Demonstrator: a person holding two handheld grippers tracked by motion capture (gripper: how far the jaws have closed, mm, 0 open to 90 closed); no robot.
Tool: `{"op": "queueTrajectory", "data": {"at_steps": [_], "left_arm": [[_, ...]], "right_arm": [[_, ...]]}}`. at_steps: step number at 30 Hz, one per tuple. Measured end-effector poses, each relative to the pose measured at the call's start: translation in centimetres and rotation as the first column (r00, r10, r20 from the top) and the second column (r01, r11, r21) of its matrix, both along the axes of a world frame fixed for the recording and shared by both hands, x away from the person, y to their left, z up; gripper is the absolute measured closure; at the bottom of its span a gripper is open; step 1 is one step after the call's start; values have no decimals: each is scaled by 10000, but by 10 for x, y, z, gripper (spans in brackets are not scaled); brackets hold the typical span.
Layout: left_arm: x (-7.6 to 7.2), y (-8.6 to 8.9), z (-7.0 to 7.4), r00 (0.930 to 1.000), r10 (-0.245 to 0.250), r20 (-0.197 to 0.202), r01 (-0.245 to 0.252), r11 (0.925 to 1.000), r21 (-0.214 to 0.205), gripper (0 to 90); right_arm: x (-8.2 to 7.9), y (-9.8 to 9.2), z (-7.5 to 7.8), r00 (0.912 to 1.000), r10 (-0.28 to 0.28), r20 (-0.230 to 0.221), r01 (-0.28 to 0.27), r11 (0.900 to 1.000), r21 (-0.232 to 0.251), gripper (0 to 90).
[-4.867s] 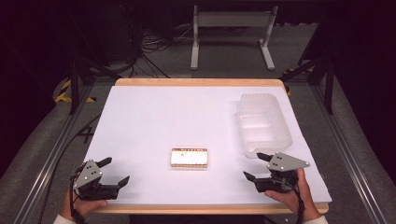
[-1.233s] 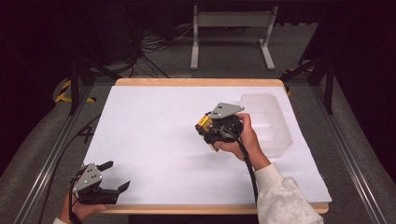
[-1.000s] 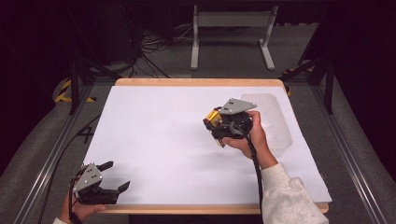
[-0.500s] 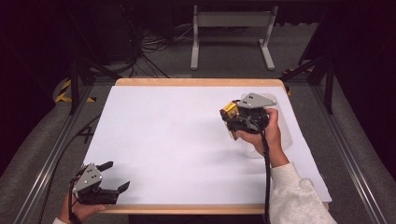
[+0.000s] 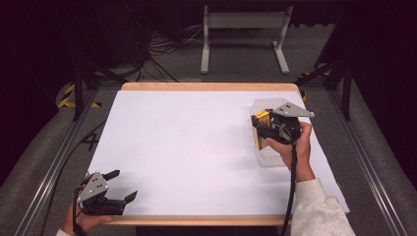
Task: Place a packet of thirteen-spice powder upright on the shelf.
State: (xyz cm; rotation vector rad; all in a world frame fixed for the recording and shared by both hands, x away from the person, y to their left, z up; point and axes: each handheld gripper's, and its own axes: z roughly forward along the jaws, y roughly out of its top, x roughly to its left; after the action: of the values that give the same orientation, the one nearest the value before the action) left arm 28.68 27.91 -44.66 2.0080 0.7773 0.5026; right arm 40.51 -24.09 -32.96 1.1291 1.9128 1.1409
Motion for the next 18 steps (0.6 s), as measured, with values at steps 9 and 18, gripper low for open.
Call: {"op": "queueTrajectory", "data": {"at_steps": [9, 18], "left_arm": [[1, -1, 0, 10000, -90, 28, 90, 9999, -66, 75], [2, -1, 1, 9999, -119, 25, 119, 9999, -71, 75]], "right_arm": [[5, -9, -9, 9972, -736, -88, 737, 9972, 84, 329], [4, -13, -19, 9963, -814, -259, 814, 9967, -18, 328]]}}
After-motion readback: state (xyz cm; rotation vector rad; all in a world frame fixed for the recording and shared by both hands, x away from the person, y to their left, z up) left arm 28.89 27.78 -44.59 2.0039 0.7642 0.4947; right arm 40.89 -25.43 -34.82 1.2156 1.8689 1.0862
